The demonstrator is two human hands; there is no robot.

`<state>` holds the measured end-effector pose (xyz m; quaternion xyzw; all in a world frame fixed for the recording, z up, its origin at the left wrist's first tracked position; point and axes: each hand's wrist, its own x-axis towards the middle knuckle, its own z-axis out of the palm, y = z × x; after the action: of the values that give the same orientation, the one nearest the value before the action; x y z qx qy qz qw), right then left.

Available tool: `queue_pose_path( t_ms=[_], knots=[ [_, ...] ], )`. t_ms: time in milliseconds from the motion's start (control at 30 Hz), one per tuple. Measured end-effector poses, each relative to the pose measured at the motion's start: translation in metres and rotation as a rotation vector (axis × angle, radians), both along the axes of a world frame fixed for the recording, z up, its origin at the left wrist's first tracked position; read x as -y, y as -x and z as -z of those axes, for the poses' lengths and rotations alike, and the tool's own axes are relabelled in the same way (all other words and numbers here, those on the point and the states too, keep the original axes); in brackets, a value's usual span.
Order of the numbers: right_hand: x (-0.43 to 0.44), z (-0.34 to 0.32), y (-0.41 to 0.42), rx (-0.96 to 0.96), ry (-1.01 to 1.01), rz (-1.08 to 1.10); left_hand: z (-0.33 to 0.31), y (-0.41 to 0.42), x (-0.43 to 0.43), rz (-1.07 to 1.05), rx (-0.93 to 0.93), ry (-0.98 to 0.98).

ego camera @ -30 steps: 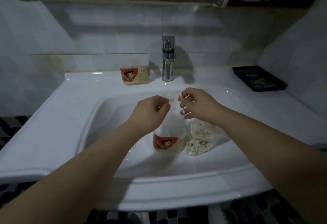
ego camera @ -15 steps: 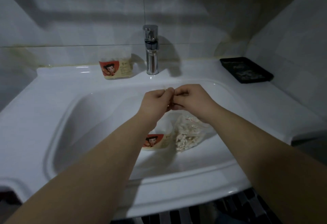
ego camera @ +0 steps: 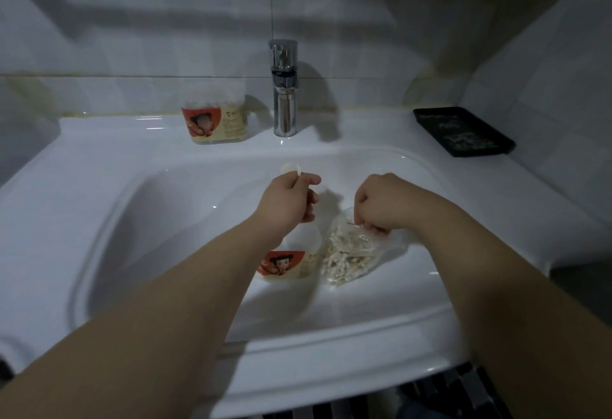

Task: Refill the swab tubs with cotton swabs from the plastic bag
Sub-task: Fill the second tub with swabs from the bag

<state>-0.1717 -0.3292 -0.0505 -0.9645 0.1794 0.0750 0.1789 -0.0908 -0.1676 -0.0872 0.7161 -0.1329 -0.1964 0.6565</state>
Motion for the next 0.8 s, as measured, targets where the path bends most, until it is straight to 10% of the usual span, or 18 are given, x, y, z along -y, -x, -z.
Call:
queue_pose_path(
  t_ms=[800],
  knots=[
    [-0.031,0.009,-0.007,-0.223,0.128,-0.315,-0.001,0.000,0.005,0.109,0.130,-0.145]
  ],
)
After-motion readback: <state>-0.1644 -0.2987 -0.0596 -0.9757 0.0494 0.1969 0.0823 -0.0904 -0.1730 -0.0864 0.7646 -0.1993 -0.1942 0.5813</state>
